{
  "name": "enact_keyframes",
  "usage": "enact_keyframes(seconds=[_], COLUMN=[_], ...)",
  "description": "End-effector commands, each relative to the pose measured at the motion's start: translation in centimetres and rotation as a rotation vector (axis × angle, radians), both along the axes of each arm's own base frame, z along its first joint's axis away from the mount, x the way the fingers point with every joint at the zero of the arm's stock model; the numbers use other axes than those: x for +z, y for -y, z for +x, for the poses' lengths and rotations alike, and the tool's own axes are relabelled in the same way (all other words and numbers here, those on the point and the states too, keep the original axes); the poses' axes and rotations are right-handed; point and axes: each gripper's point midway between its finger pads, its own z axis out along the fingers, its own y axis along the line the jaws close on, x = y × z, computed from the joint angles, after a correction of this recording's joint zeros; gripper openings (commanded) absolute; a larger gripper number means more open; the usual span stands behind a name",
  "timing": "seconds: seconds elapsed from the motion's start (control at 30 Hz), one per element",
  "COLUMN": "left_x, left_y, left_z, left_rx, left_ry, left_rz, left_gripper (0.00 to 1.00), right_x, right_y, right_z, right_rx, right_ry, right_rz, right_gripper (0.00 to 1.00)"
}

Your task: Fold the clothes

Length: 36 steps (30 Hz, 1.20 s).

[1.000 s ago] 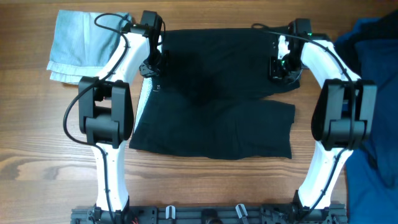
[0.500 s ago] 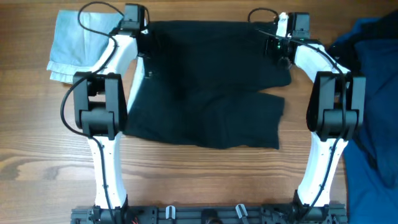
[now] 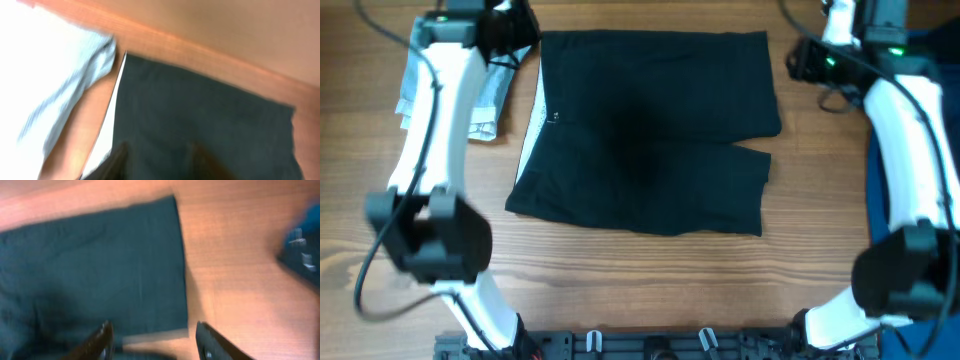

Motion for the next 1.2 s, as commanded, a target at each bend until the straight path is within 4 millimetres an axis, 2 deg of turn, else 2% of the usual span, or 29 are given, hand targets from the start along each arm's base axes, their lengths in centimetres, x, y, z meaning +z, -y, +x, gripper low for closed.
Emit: enact_keyframes(seconds=[0.0,0.07,0.1,0.13,0.2,0.27,0.3,0.37,0.43,0.47,0.53,0.57,0.6,0.67,0.77,0.8,0.83,0.87,0.9,0.97,1.03,1.07,1.13,1.17], left_x=[-2.6,-4.1,-5.3,-6.0,-7.1,-9.0,-9.8,-12.1,-12.8,-12.9,-12.3,-12.1,-11.8,-10.7,-6.6,-5.8,-5.3,-5.3,-5.8,-8.6,-11.5,-13.7,-17.2,-17.8], left_y=[-0.3,-0.4,-0.4,-0.4,-0.5,-0.5,-0.6,-2.4,-3.2,-3.4,-3.9,-3.9,-3.7,-3.2,-3.1,-3.1,-3.0,-3.0,-3.0,-3.0,-3.1,-3.6,-4.4,-4.7], left_z=[-4.3,-6.0,-6.9,-7.3,-8.0,-9.1,-9.6,-11.6,-13.7,-14.4,-17.0,-18.1,-18.7,-20.1,-23.1,-24.0,-25.0,-25.9,-26.7,-27.3,-27.0,-26.3,-24.7,-24.4], left_rx=[0.002,0.003,0.004,0.003,0.004,-0.017,-0.024,0.009,0.024,0.028,0.036,0.034,0.03,0.031,0.099,0.112,0.112,0.112,0.113,0.114,0.12,0.134,0.161,0.17], left_ry=[-0.201,-0.299,-0.362,-0.394,-0.451,-0.539,-0.575,-0.712,-0.82,-0.848,-0.958,-1.002,-1.021,-1.013,-0.86,-0.807,-0.752,-0.699,-0.66,-0.625,-0.623,-0.612,-0.603,-0.61], left_rz=[0.002,0.004,0.006,0.007,0.008,0.02,0.033,0.11,0.104,0.102,0.096,0.096,0.091,0.072,0.058,0.052,0.051,0.048,0.046,0.045,0.044,0.047,0.042,0.047], left_gripper=[0.57,0.63,0.64,0.62,0.5,0.49,0.5,0.48,0.48,0.49,0.49,0.49,0.44,0.43,0.45,0.49,0.6,0.82,0.89,0.91,0.86,0.83,0.71,0.71], right_x=[-4.1,-5.9,-7.1,-8.1,-10.1,-12.3,-12.9,-13.5,-13.5,-13.4,-13.2,-13.1,-13.1,-13.3,-13.3,-13.3,-13.3,-13.3,-13.2,-13.2,-13.2,-13.2,-13.2,-13.2], right_y=[2.2,2.1,0.7,0.0,-0.7,-0.9,-0.9,-1.0,-0.1,0.2,1.5,2.1,2.7,3.4,3.5,3.5,3.5,3.5,3.6,3.7,3.7,3.6,3.6,3.6], right_z=[-4.9,-6.2,-6.4,-6.6,-7.4,-8.2,-8.5,-8.9,-8.3,-8.0,-7.3,-6.9,-6.8,-6.9,-6.9,-6.9,-6.9,-6.8,-6.6,-6.3,-6.3,-6.4,-6.4,-6.4], right_rx=[-0.085,-0.082,-0.034,-0.02,-0.015,-0.018,-0.019,-0.018,-0.037,-0.048,-0.114,-0.124,-0.136,-0.154,-0.156,-0.157,-0.157,-0.157,-0.157,-0.158,-0.158,-0.158,-0.158,-0.158], right_ry=[-0.248,-0.298,-0.298,-0.297,-0.32,-0.337,-0.343,-0.351,-0.324,-0.312,-0.282,-0.262,-0.255,-0.258,-0.258,-0.258,-0.257,-0.253,-0.244,-0.233,-0.234,-0.234,-0.237,-0.238], right_rz=[0.049,0.112,0.183,0.22,0.244,0.248,0.249,0.25,0.234,0.235,0.248,0.245,0.238,0.207,0.205,0.205,0.205,0.204,0.203,0.201,0.201,0.201,0.202,0.202], right_gripper=[0.57,0.59,0.58,0.55,0.53,0.54,0.54,0.55,0.6,0.61,0.64,0.67,0.76,0.8,0.84,0.85,0.85,0.85,0.85,0.86,0.85,0.86,0.86,0.86])
